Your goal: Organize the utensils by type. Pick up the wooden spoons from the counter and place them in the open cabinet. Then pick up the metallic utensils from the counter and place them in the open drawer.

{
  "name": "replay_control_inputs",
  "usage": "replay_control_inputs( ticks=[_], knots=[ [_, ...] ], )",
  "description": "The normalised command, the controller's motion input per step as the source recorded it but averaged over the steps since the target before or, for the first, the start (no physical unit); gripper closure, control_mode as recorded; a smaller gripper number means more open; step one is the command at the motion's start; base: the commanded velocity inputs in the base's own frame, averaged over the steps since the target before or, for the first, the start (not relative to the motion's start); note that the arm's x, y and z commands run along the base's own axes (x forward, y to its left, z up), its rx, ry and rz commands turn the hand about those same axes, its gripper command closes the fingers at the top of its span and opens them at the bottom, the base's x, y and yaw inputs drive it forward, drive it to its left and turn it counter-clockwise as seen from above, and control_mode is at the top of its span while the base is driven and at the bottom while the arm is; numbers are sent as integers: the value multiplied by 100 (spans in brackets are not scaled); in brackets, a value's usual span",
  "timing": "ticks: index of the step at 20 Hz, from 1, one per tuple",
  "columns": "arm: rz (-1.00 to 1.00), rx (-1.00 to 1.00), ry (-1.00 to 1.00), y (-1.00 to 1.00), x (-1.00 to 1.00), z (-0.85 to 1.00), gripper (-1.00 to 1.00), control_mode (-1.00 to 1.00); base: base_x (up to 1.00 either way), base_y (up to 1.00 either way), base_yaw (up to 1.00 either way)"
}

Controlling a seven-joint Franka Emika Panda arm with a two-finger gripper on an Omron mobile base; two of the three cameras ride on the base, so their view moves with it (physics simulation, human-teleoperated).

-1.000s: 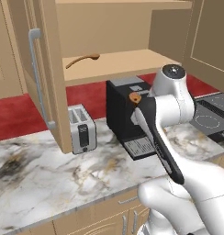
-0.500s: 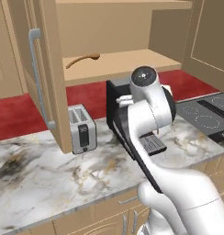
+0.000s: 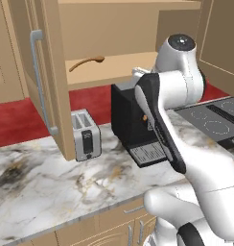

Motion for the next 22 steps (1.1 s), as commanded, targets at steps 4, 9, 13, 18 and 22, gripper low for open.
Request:
replay_control_inputs(
  ticks=[4, 9, 13, 18, 22],
  knots=[
    [-17, 34, -24, -1, 26, 34, 100, -100, 0, 0, 0],
    [-6, 32, -14, -13, 45, 25, 100, -100, 0, 0, 0],
    [-6, 35, -8, -24, 52, 20, 100, -100, 0, 0, 0],
    [-4, 45, -7, -15, 43, 22, 100, -100, 0, 0, 0],
    [-11, 33, -1, -1, 51, 25, 100, -100, 0, 0, 0]
  ],
)
